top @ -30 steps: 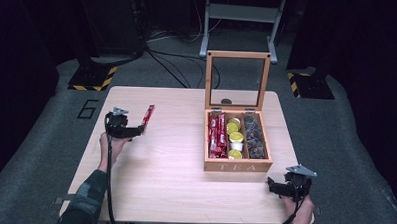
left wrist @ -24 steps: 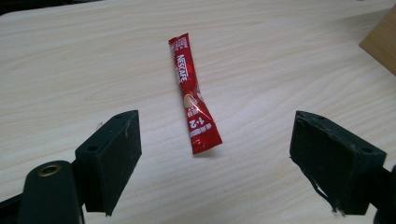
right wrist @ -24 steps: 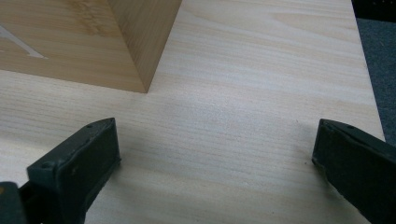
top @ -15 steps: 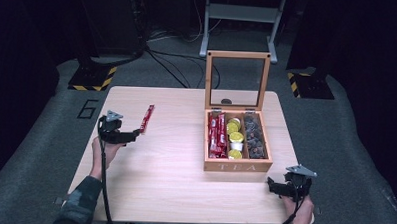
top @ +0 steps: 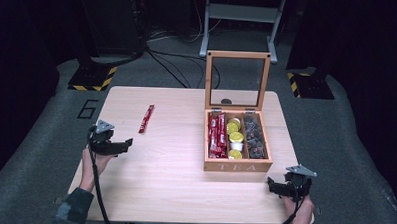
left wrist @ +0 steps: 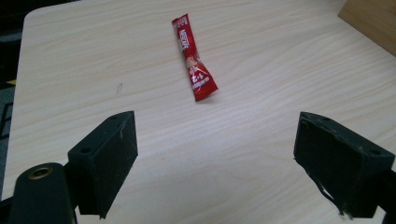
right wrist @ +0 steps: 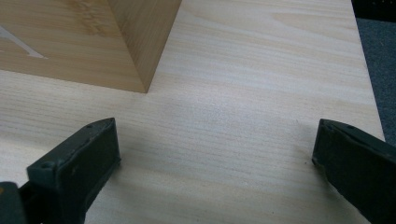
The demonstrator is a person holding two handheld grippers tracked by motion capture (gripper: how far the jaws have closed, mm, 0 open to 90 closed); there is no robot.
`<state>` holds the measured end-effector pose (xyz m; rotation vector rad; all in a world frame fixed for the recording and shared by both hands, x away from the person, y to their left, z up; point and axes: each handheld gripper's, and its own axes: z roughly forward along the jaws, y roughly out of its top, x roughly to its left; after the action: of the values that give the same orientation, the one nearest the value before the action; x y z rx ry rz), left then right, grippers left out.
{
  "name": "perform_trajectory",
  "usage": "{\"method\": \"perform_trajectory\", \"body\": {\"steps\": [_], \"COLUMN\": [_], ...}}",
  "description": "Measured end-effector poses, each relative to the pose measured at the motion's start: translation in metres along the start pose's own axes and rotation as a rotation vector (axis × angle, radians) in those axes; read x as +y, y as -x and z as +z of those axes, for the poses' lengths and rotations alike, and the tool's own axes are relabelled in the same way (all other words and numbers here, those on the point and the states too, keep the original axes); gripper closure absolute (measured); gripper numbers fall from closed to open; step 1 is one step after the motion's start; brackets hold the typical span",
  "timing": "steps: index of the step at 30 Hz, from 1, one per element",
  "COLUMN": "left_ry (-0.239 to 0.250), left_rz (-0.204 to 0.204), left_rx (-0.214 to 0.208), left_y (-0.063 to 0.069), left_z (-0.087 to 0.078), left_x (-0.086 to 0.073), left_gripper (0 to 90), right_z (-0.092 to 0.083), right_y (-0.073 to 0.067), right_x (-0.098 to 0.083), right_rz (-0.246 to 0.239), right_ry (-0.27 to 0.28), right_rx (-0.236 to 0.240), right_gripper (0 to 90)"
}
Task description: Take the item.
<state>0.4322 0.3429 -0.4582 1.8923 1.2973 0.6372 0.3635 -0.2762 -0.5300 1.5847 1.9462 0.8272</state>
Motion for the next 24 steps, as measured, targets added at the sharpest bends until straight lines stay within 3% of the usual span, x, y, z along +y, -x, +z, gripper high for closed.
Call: {"method": "perform_trajectory", "body": {"steps": [7,17,24], "left_ry": [0.001,-0.072,-0.104], "left_rz": [-0.01,0.016,0.001], "left_rx": [0.013,0.048,0.062], "left_y": [0.0,0.002,0.004], "left_z": [-0.009,-0.017,-0.015], "left_x": [-0.02,-0.056,-0.08], "left_gripper": [13.7,13.1,11.9], "right_z": [0.0,0.0,0.0], "right_y": [0.0,0.0,0.0], "right_x": [0.0,0.0,0.0], "right_rz": [0.001,0.0,0.0], "right_ry": [-0.002,-0.003,-0.003], "right_rx": [-0.002,-0.003,-0.004], "right_gripper": [0.1,0.1,0.1]}}
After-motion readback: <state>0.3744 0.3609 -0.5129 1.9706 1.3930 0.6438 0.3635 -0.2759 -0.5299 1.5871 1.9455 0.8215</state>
